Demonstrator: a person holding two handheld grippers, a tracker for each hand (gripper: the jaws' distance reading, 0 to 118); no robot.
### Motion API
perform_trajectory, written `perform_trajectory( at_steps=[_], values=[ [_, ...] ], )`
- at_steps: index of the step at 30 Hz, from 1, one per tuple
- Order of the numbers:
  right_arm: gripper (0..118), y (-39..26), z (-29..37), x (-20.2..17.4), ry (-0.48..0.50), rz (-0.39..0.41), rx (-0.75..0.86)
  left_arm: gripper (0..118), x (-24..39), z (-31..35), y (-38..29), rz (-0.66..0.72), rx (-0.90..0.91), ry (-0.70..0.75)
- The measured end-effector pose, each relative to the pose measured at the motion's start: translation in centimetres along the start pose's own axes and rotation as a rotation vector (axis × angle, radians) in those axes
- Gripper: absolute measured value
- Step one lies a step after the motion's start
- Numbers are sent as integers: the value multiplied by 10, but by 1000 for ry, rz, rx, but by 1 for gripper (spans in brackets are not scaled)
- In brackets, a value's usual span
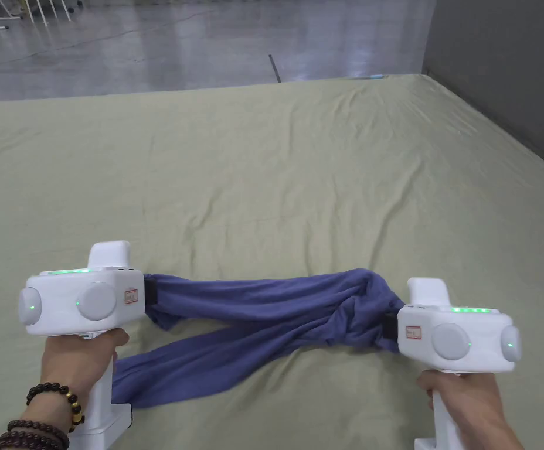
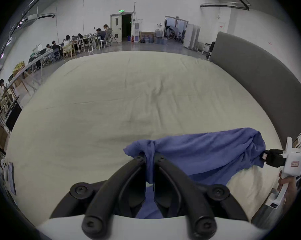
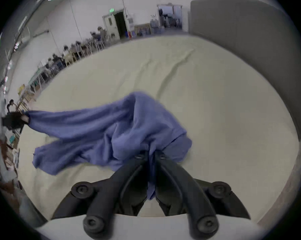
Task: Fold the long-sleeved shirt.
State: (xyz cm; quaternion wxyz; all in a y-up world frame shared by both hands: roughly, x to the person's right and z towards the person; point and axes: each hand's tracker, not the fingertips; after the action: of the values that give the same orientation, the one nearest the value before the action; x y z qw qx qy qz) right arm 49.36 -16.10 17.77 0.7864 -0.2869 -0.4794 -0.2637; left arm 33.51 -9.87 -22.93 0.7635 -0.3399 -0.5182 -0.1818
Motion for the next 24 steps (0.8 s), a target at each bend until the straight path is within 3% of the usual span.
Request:
perform_trajectory(
  at_steps=[4, 10, 20, 24],
  values=[
    [7, 42, 44, 0, 42, -16, 173, 3, 0, 14, 17, 12, 48, -13],
    [7, 124, 93, -15, 95, 39, 339, 3, -3, 55, 65, 31, 194, 8],
    [7, 291, 153, -55, 144, 115, 534, 3, -35, 143, 236, 40, 482, 16],
    [7, 372, 168, -67, 180, 78, 590, 3, -41, 162, 311, 36, 546, 71]
  ],
)
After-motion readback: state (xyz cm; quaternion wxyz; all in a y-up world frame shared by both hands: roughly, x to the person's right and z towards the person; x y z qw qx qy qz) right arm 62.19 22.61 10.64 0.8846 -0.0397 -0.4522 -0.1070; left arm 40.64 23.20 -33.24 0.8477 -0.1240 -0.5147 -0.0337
